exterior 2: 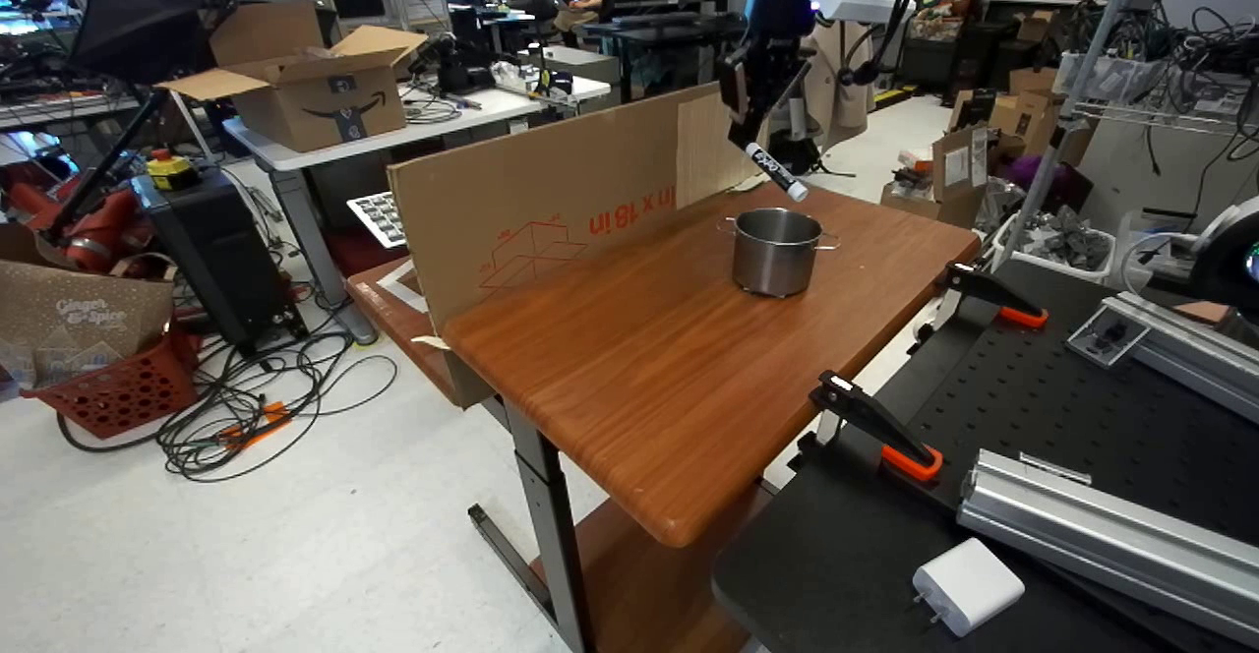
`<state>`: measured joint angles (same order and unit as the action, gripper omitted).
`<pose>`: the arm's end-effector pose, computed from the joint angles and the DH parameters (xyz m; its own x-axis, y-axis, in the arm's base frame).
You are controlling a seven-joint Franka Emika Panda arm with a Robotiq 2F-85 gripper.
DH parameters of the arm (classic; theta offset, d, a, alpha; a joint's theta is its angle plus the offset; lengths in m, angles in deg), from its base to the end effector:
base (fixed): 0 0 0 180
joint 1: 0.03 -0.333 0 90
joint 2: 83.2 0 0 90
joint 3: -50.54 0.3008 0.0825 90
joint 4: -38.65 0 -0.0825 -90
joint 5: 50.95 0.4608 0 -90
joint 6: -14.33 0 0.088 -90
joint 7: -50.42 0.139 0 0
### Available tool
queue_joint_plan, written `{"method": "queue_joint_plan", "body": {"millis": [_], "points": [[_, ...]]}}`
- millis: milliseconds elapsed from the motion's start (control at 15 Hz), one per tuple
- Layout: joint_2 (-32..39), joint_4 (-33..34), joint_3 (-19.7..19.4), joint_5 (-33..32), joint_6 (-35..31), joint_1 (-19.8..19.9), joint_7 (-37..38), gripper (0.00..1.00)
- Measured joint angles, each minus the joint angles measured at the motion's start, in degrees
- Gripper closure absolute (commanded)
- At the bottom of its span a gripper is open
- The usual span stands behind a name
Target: Put the marker in the pot
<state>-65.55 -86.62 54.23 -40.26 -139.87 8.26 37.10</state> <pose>0.6246 -0.0522 0.1578 0.9777 -0.0216 0.2087 -0.0038 -0.9963 -0.0853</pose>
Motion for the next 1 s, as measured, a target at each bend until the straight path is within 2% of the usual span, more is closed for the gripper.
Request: {"method": "queue_joint_plan", "body": {"millis": [533, 1000], "points": [[-0.06, -1.58, 3.17, 0.85, -2.00, -0.27, -2.36, 0.95], [0.31, -2.60, 3.55, 0.82, -2.02, -0.47, -3.14, 0.95]]}}
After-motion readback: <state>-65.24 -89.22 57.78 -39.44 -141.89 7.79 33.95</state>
